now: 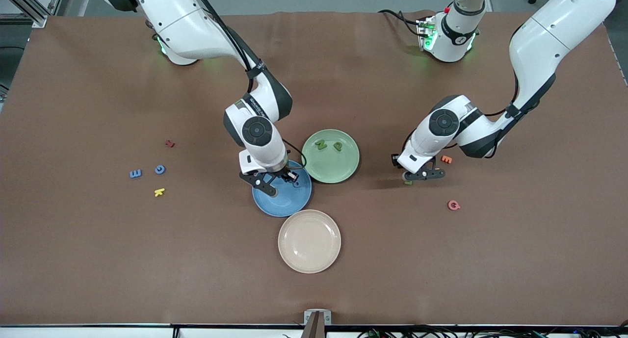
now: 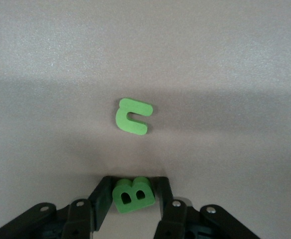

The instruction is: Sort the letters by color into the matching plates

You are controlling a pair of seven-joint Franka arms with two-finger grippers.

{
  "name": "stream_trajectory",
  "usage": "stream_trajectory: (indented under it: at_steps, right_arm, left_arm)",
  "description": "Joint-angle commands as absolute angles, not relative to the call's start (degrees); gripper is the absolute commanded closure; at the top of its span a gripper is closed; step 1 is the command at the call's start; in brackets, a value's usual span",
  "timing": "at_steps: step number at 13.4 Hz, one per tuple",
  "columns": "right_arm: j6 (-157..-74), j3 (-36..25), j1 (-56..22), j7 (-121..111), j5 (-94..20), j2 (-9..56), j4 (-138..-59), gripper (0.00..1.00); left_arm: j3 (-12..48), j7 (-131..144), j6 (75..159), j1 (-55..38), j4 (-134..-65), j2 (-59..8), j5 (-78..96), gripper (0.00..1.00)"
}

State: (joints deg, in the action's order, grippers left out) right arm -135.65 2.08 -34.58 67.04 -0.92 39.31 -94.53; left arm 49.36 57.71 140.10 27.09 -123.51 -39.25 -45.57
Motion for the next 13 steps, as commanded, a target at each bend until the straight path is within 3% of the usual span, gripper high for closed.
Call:
stream_trajectory:
  at_steps: [1,2,3,4,5,9,13]
  right_arm:
    - [-135.4,1.3,-35.2,68.6,-0.1,40.6,-92.9,0.98]
    - [-135.4,1.3,-35.2,68.6,-0.1,40.6,-92.9,0.95]
    - [-135.4,1.3,-35.2,68.6,-0.1,40.7,-92.9,0.75]
    - [-135.4,1.2,-35.2,68.6,0.0,40.7,-92.9,0.43]
    - [-135.4,1.2,-35.2,68.6,0.0,40.8,-92.9,0.0]
    - [-135.4,1.2,-35.3,68.6,1.2,40.6,-92.9,0.0]
    - [-135.2,1.1,-34.7,68.1,1.2,40.3,-93.0,0.0]
  left_arm:
    - [48.7,58.4,140.8,27.2,-124.0,-39.6,-47.8,0.7]
    - [48.7,58.4,140.8,27.1,-123.9,-39.6,-47.8,0.75]
    - [48.7,58.4,140.8,27.1,-123.9,-39.7,-47.8,0.79]
    - [48.7,58.5,140.8,27.1,-123.9,-39.6,-47.8,0.82]
    - [48.7,58.5,140.7,27.1,-123.7,-39.6,-47.8,0.83]
    - [49.1,62.1,140.0,24.4,-121.3,-38.9,-47.4,0.83]
    - [49.4,67.2,134.3,17.2,-114.4,-38.9,-43.4,0.83]
